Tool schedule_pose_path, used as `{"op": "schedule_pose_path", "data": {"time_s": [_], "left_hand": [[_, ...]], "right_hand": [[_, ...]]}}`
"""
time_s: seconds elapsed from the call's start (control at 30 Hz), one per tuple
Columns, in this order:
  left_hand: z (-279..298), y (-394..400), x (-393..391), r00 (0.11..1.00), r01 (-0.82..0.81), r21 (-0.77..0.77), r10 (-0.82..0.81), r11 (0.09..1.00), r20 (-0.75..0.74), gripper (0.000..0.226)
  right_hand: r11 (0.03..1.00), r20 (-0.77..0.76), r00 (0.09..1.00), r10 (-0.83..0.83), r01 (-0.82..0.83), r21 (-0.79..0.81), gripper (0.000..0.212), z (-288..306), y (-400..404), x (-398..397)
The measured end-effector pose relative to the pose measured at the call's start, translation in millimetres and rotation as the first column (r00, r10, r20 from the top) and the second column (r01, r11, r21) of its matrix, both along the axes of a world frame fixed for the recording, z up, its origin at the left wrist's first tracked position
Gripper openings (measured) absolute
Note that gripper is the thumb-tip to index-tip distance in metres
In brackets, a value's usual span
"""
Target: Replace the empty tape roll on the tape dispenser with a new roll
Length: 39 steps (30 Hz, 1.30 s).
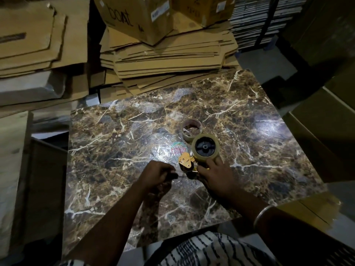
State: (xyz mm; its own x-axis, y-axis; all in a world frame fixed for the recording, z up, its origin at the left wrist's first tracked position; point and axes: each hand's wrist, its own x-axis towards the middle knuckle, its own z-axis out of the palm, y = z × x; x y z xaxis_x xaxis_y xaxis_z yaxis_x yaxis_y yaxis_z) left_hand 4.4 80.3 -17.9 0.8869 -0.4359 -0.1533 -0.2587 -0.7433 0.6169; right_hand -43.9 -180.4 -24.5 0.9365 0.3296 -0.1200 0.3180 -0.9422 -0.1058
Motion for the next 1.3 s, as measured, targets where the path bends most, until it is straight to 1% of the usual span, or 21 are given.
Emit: {"op": "schedule_pose_path", "data": {"time_s": [0.07, 0.17, 0.23, 0.33, 0.43, 0.53, 0.6, 0.7, 0.8, 0.83, 0.9, 0.97, 1.07, 1.17, 1.23, 1.3], "left_hand": [[1, 0, 9, 1.000, 0.021, -0.025, -0.021, 0.999, 0.010, 0.024], [5, 0, 24, 0.998, 0.044, -0.077, -0.041, 0.996, 0.047, 0.014], [3, 4, 37, 0.993, 0.072, -0.084, -0.064, 0.994, 0.098, 0.017], [3, 0, 52, 0.987, 0.119, -0.014, -0.117, 0.993, 0.113, 0.022], [1, -9, 65, 0.984, 0.156, 0.036, -0.159, 0.987, 0.078, 0.013], [1, -8, 74, 0.984, 0.162, 0.053, -0.165, 0.985, 0.062, 0.016], [2, -8, 77, 0.988, 0.139, 0.107, -0.146, 0.984, 0.055, 0.017], [5, -18, 83, 0.995, 0.095, 0.171, -0.087, 0.981, -0.055, 0.015], [4, -31, 87, 0.975, 0.152, 0.135, -0.126, 0.979, -0.181, 0.014], [3, -34, 88, 0.971, 0.148, 0.130, -0.119, 0.981, -0.208, 0.014], [3, -35, 87, 0.969, 0.070, 0.120, -0.039, 0.990, -0.242, 0.013], [2, -33, 86, 0.970, -0.012, 0.115, 0.039, 0.993, -0.240, 0.013], [3, -32, 77, 0.961, -0.039, 0.112, 0.068, 0.993, -0.269, 0.010], [0, -30, 71, 0.932, -0.137, 0.087, 0.158, 0.987, -0.325, 0.010], [3, -29, 68, 0.921, -0.180, 0.118, 0.209, 0.977, -0.328, 0.012], [8, -26, 64, 0.917, -0.194, 0.149, 0.233, 0.970, -0.324, 0.014]], "right_hand": [[1.000, 0.005, 1.000, 0.004, -0.004, 0.020, 0.035, 0, 0, -1], [1.000, 0.023, 1.000, 0.013, -0.014, 0.020, 0.035, -1, 0, 0], [0.999, 0.030, 0.999, 0.018, -0.019, 0.036, 0.036, -3, -1, 0], [0.998, 0.034, 0.999, 0.027, -0.029, 0.053, 0.034, -6, -1, 1], [0.998, 0.050, 0.998, 0.028, -0.030, 0.055, 0.032, -9, -2, 2], [0.997, 0.065, 0.998, 0.027, -0.032, 0.076, 0.031, -11, -2, 2], [0.995, 0.065, 0.998, 0.025, -0.031, 0.094, 0.029, -13, -3, 1], [0.994, 0.055, 0.998, 0.015, -0.021, 0.103, 0.029, -15, -3, 2], [0.995, 0.053, 0.999, 0.011, -0.016, 0.100, 0.027, -14, -2, 1], [0.995, 0.054, 0.998, 0.010, -0.015, 0.099, 0.026, -14, -2, 1], [0.994, 0.050, 0.999, 0.010, -0.015, 0.105, 0.026, -15, -3, 1], [0.993, 0.039, 0.999, 0.012, -0.017, 0.116, 0.026, -15, -3, 1], [0.993, 0.041, 0.999, 0.017, -0.022, 0.120, 0.027, -11, -3, 2], [0.993, -0.010, 0.999, 0.033, -0.032, 0.117, 0.039, -1, -4, 2], [0.993, -0.065, 0.998, 0.028, -0.020, 0.120, 0.050, 6, -5, 3], [0.981, -0.075, 0.997, -0.028, 0.041, 0.189, 0.050, 14, -7, 6]]}}
